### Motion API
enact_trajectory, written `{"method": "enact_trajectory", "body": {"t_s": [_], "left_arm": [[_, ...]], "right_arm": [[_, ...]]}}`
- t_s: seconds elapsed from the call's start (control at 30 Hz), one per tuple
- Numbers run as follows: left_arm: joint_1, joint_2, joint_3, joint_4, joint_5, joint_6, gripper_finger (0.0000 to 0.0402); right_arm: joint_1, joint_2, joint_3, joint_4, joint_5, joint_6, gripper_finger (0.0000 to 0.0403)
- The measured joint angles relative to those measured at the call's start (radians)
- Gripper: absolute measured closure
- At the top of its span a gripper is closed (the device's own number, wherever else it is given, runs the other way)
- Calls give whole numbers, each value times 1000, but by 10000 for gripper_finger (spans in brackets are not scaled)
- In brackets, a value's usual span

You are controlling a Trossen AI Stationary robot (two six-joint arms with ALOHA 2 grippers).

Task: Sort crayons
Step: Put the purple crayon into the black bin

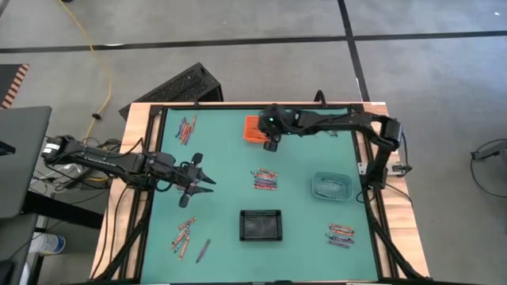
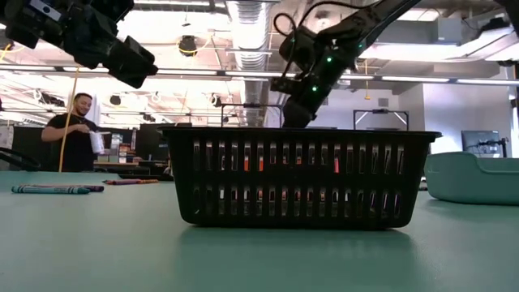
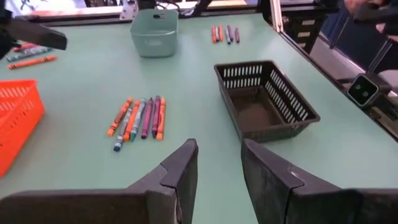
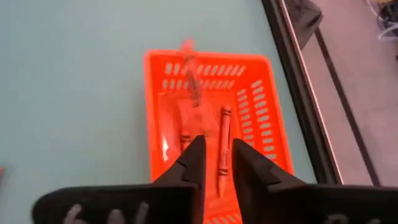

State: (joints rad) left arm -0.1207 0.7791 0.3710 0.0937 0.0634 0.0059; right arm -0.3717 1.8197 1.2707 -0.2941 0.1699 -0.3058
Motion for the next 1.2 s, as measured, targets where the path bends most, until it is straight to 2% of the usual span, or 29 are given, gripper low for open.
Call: {"method": "enact_trajectory", "body": {"t_s": [0.13,0.27,0.4,0.53,0.63,0.8,0.9,1.0,1.2], "left_arm": [[-3,0,0,-36,0,-7,290],[-3,-1,0,-113,-1,-50,290],[-4,-1,0,-218,-36,-118,290],[-4,-1,0,-263,-80,-173,290],[-4,-1,0,-289,-75,-220,290],[-8,-1,0,-464,-78,-389,290],[-8,-1,1,-551,-121,-450,290],[2,7,43,-585,-195,-428,290],[31,94,127,-582,-200,-407,290]], "right_arm": [[-5,0,21,-57,35,13,301],[-3,-63,23,-146,35,82,287],[24,-153,21,-292,-30,167,285],[87,-231,17,-356,-43,239,287],[168,-281,17,-410,-57,300,287],[384,-311,16,-428,-43,359,287],[523,-294,16,-352,36,319,287],[636,-258,16,-276,123,234,287],[731,-191,16,-178,139,139,296]]}}
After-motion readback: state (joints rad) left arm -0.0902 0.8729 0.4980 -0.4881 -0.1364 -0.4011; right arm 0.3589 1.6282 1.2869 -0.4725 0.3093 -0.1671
